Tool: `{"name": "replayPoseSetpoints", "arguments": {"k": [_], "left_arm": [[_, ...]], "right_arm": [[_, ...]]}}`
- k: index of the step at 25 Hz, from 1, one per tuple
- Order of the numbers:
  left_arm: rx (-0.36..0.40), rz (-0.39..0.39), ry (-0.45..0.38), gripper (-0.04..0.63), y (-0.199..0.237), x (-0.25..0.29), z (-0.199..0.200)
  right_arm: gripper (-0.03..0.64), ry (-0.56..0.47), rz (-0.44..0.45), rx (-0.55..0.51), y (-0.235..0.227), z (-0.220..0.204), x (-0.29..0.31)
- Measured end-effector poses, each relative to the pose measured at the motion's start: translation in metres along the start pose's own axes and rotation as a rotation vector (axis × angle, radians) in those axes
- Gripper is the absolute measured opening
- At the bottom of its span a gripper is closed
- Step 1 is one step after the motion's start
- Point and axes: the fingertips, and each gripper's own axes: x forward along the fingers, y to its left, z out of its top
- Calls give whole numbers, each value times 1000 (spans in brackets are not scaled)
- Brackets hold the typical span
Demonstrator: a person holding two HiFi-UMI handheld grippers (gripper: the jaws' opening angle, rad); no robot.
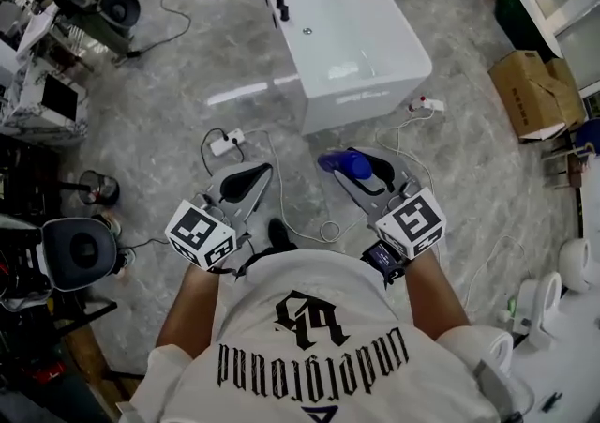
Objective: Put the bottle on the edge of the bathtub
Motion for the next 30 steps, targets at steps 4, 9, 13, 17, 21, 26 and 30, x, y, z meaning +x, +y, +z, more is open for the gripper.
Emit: {"name": "replayPoseSetpoints", "arguments": {"k": [4,9,13,17,21,26,30], "left_arm": [[8,-27,13,8,44,-3,11],[-15,-39,20,8,70,15,17],[-22,-48,23,8,77,35,22],[-9,-7,18,8,96,50,30],[-15,21,28,8,108,81,32],[-54,47,46,8,123,146,39],[-63,67,46,8,132,207,38]], "right_arm": [[155,-7,-34,9,-12,18,37],[156,-11,-65,9,-40,27,48],[156,-24,-81,23,-73,27,52],[156,-31,-61,31,-108,25,65],[155,-29,-19,21,-147,20,81],[156,-29,36,14,-215,13,98],[155,-29,84,-4,-272,5,98]]}}
